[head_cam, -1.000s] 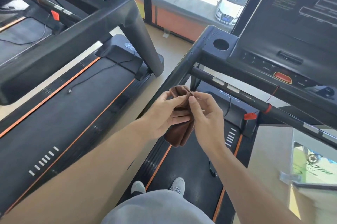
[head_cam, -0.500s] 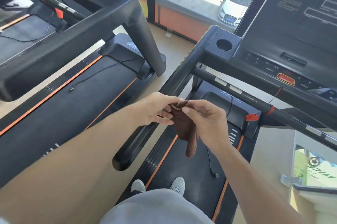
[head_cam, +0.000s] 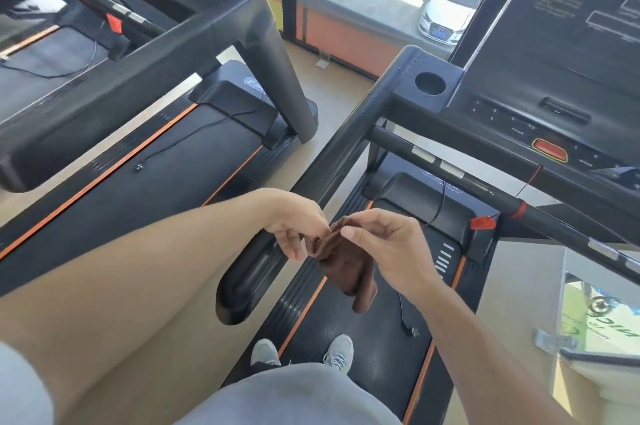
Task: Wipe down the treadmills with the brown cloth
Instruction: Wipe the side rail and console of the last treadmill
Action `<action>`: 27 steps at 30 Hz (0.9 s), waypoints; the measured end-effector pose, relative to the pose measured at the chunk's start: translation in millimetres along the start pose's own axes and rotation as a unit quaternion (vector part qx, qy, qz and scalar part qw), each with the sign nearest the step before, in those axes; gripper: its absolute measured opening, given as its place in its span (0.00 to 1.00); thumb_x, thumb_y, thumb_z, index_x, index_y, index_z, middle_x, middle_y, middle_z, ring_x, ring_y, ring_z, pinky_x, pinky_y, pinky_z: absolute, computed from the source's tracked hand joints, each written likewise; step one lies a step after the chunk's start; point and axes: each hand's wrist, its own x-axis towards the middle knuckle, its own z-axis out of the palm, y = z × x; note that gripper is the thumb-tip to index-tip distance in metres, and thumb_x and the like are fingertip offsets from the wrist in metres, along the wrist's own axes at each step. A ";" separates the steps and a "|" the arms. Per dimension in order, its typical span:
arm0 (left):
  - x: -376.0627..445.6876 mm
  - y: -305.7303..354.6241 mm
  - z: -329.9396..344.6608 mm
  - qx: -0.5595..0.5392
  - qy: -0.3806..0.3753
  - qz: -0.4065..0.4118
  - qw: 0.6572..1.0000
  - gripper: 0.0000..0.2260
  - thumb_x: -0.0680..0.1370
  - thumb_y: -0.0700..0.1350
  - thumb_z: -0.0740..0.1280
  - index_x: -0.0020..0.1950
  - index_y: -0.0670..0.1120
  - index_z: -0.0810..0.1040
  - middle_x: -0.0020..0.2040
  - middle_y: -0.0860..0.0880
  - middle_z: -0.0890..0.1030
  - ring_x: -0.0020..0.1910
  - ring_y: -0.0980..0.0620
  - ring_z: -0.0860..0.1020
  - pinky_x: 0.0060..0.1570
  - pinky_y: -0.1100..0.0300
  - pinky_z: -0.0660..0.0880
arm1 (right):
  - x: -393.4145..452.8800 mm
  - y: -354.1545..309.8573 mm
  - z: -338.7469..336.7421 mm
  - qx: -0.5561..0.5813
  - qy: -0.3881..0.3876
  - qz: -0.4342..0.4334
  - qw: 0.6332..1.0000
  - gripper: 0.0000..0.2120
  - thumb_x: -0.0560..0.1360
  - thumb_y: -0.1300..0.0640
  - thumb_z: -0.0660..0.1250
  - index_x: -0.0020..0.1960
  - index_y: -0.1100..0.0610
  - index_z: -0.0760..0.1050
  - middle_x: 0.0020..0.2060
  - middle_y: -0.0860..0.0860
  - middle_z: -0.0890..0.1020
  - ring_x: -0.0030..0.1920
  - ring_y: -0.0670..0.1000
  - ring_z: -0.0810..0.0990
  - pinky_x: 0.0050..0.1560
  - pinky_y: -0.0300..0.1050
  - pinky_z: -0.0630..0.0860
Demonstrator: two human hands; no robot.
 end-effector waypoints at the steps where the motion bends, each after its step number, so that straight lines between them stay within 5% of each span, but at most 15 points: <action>1: 0.8 2.7 2.6 0.003 0.013 0.003 1.000 0.12 0.79 0.47 0.67 0.57 0.43 0.83 0.50 0.44 0.82 0.34 0.49 0.82 0.34 0.60 0.80 | 0.8 0.1 -0.3 -0.012 0.019 0.000 1.000 0.06 0.73 0.59 0.78 0.43 0.47 0.87 0.42 0.51 0.89 0.44 0.49 0.87 0.49 0.42 0.81; 4: 7.8 7.4 7.9 -0.051 0.088 0.006 0.995 0.14 0.79 0.50 0.66 0.55 0.40 0.83 0.46 0.44 0.86 0.33 0.47 0.85 0.37 0.57 0.84 | 1.6 0.9 -5.8 -0.029 0.119 0.004 0.992 0.04 0.76 0.61 0.76 0.46 0.53 0.85 0.41 0.47 0.88 0.42 0.45 0.86 0.46 0.36 0.77; 8: 4.9 17.6 -3.3 -0.167 0.247 0.049 0.953 0.12 0.80 0.41 0.59 0.54 0.38 0.81 0.41 0.37 0.86 0.33 0.41 0.86 0.36 0.51 0.85 | -4.8 -1.3 -1.5 -0.044 0.222 0.009 0.974 0.02 0.78 0.58 0.75 0.46 0.53 0.84 0.37 0.43 0.86 0.37 0.41 0.83 0.40 0.33 0.75; 12: -11.9 23.4 -20.4 -0.213 0.287 0.130 0.925 0.14 0.78 0.32 0.54 0.51 0.41 0.79 0.46 0.39 0.84 0.34 0.43 0.85 0.29 0.55 0.81 | -15.4 -14.9 32.1 -0.069 0.251 -0.035 0.965 0.06 0.78 0.58 0.74 0.44 0.49 0.80 0.36 0.40 0.83 0.34 0.42 0.79 0.37 0.32 0.74; 15: -25.7 8.7 -33.2 -0.180 0.336 0.155 0.911 0.15 0.77 0.33 0.57 0.48 0.45 0.82 0.45 0.45 0.84 0.38 0.49 0.84 0.31 0.62 0.80 | -14.6 -27.8 71.9 -0.036 0.200 -0.057 0.977 0.07 0.76 0.59 0.76 0.45 0.48 0.82 0.38 0.41 0.84 0.36 0.45 0.80 0.39 0.32 0.74; 17: -37.7 -14.4 -47.1 -0.143 0.393 0.151 0.896 0.15 0.77 0.35 0.59 0.46 0.48 0.84 0.43 0.52 0.83 0.43 0.53 0.80 0.36 0.70 0.75 | -7.4 -31.0 98.3 -0.062 0.070 -0.093 0.991 0.06 0.77 0.59 0.76 0.52 0.50 0.84 0.45 0.40 0.85 0.42 0.42 0.83 0.44 0.32 0.77; 20: -44.9 -76.0 -75.6 -0.153 0.497 0.071 0.851 0.14 0.77 0.36 0.61 0.55 0.50 0.81 0.55 0.52 0.84 0.57 0.48 0.79 0.56 0.59 0.73 | 12.1 -7.7 125.7 -0.218 -0.154 -0.148 0.952 0.16 0.80 0.58 0.72 0.66 0.49 0.80 0.66 0.43 0.79 0.61 0.44 0.79 0.61 0.39 0.78; 23: -38.6 -145.3 -81.6 -0.187 0.529 -0.043 0.827 0.18 0.79 0.37 0.61 0.67 0.49 0.75 0.67 0.50 0.79 0.65 0.45 0.76 0.64 0.52 0.72 | 35.3 45.0 126.3 -0.424 -0.079 -0.247 0.868 0.15 0.81 0.56 0.67 0.67 0.51 0.80 0.68 0.47 0.80 0.71 0.52 0.74 0.74 0.53 0.70; 27: -7.0 -169.3 -28.0 -0.239 0.390 -0.003 0.889 0.12 0.83 0.50 0.60 0.60 0.52 0.81 0.60 0.51 0.83 0.61 0.48 0.80 0.63 0.53 0.75 | 45.1 103.0 117.6 -0.527 -0.099 -0.266 0.801 0.19 0.85 0.47 0.57 0.71 0.51 0.78 0.72 0.49 0.77 0.78 0.56 0.68 0.79 0.60 0.62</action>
